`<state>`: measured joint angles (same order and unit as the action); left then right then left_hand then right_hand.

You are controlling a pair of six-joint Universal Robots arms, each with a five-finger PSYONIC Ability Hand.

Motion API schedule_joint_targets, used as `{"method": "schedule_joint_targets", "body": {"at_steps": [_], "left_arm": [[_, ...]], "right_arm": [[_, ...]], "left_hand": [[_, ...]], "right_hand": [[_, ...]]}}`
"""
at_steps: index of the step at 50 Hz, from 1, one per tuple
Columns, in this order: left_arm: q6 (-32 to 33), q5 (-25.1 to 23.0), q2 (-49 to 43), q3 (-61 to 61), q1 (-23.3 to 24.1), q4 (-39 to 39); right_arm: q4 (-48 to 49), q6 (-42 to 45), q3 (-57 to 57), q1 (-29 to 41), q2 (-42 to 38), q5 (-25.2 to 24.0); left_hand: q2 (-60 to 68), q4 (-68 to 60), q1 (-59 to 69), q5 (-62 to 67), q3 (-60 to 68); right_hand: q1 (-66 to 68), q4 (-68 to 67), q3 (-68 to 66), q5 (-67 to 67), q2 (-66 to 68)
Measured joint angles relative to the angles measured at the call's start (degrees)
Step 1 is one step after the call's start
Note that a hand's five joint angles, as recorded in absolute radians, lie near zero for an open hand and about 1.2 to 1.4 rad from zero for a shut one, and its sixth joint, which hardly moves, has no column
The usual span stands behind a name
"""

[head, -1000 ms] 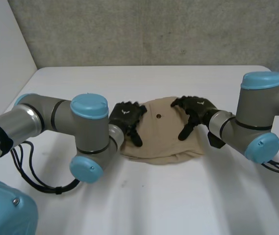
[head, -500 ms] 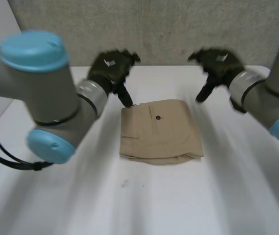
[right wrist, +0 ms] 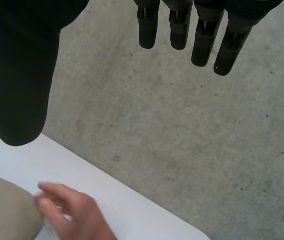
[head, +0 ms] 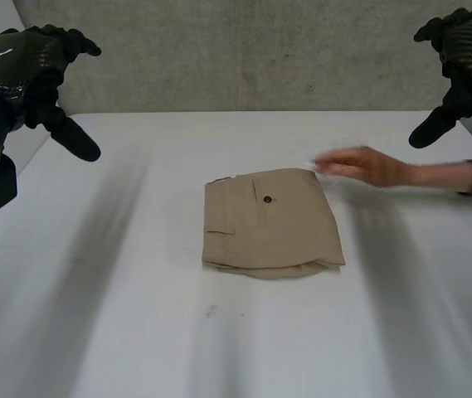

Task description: Fold the shorts.

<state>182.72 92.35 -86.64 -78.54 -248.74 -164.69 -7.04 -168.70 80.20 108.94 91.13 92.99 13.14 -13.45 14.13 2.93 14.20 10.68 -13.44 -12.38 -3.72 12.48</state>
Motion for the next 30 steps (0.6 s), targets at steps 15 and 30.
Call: {"method": "schedule_joint_targets", "body": {"at_steps": [15, 30], "left_arm": [[-0.71, -0.45, -1.01, -0.17, -0.03, -1.05], [-0.62, -0.27, -2.24, -3.33, -0.01, -8.04]], "right_arm": [[0.48, 0.18, 1.61, 0.83, 1.11, -0.39], [1.86, 0.25, 3.23, 0.84, -0.61, -0.29]], "left_hand": [[-0.84, 0.98, -0.95, -0.07, -1.31], [-0.87, 0.98, -0.94, -0.07, -1.31]], "right_hand": [[0.0, 0.0, 0.0, 0.0, 0.0], [0.0, 0.0, 0.0, 0.0, 0.0]]}}
